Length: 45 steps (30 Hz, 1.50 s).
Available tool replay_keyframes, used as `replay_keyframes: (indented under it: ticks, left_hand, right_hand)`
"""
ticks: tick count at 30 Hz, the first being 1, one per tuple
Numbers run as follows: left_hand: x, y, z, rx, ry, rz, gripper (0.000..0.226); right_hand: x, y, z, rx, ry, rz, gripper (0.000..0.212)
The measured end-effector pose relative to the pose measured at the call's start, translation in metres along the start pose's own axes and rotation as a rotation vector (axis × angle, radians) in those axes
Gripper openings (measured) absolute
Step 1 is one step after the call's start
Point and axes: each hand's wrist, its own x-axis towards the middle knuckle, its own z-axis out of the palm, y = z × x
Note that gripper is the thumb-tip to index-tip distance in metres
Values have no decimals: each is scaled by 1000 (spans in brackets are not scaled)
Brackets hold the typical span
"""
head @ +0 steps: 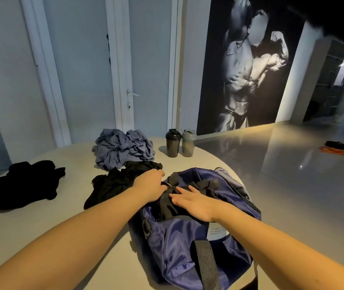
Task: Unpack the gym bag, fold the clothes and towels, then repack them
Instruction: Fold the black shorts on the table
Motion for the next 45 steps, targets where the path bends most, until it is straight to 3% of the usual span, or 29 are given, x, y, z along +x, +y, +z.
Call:
replay_keyframes:
  ticks: [3,6,11,15,20,23,25,29,31,34,36,38,42,45]
  left_hand:
    - [12,5,-1,-14,9,-82,23]
    - [13,9,-1,65,53,-98,20]
    - [4,6,0,-214,449,-89,21]
    - [-2,9,-13,-419,681,22,17]
    - [-5,5,-11,-294,543,41,19]
    - [-10,-2,-10,-266,452,50,19]
    - [-16,-8,-13,-310,379,62,20]
    - [-52,-18,-18,-391,212,119,54]
    - [-88,-19,-18,-443,175,112,67]
    - [-139,-20,-3,-499,16,48,98]
    - [-160,-20,13,-488,-98,11,113]
    - [-169,-17,26,-507,-134,-12,104]
    - [-156,-6,47,-585,37,-38,50]
    - [-132,-1,54,-567,97,-61,41]
  right_hand:
    - [2,9,0,134,35,-12,52]
    - [4,18,0,153,35,-46,51]
    - [13,17,5,211,-2,-88,74]
    - [36,10,8,226,-46,-51,57]
    - [54,5,15,85,-82,38,55]
    - [46,2,8,-87,-106,-19,49]
    - [27,-5,-2,-21,-40,-85,46]
    - [-28,-7,-15,176,317,-147,35]
    - [-57,5,-11,158,295,-132,41]
    - [-76,32,12,-89,201,-59,61]
    - [-71,43,33,-168,303,23,48]
    - [-65,41,46,-106,456,119,18]
    - [-36,40,54,107,617,226,27]
    - [-6,57,50,208,682,196,31]
